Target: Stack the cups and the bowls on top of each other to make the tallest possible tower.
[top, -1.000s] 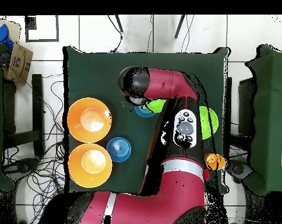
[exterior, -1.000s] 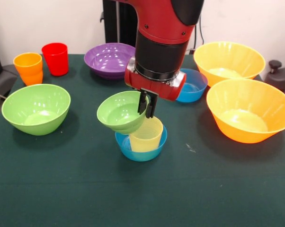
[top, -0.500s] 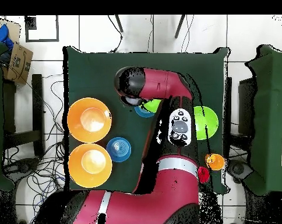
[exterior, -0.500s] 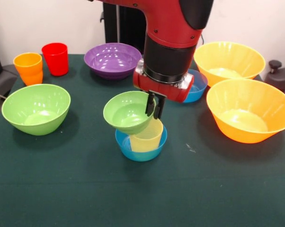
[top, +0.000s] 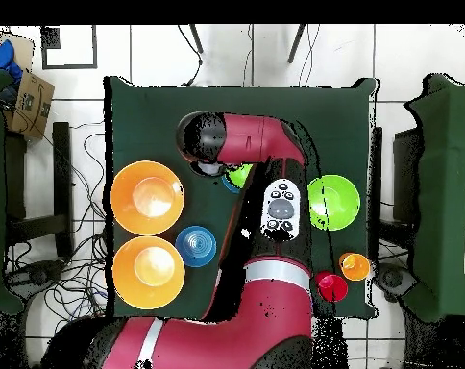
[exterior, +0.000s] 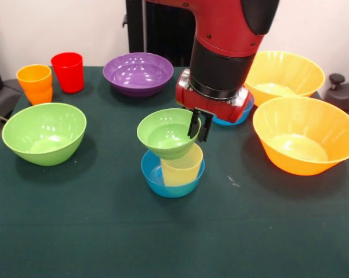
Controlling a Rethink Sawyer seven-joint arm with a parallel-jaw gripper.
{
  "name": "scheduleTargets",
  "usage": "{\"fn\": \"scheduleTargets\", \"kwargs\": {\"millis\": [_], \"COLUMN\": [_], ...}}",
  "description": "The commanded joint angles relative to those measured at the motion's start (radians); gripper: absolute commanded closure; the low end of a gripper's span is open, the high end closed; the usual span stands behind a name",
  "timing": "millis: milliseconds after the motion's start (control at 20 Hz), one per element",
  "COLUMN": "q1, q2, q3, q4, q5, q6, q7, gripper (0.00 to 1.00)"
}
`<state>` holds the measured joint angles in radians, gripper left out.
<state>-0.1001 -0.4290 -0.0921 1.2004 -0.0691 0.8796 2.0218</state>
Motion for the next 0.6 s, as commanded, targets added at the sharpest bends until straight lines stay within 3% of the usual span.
{"fn": "scheduleTargets", "kwargs": {"millis": [50,600], "q1": [0.034,0.052], "q2": [0.021,0.036], "q3": [0.032,0.015], "q4": [0.004,-0.004], "q5": [0.014,0.024], "q6": [0.048,0.021], "q7": [0.135,0.142], "gripper": [1.0,1.0]}}
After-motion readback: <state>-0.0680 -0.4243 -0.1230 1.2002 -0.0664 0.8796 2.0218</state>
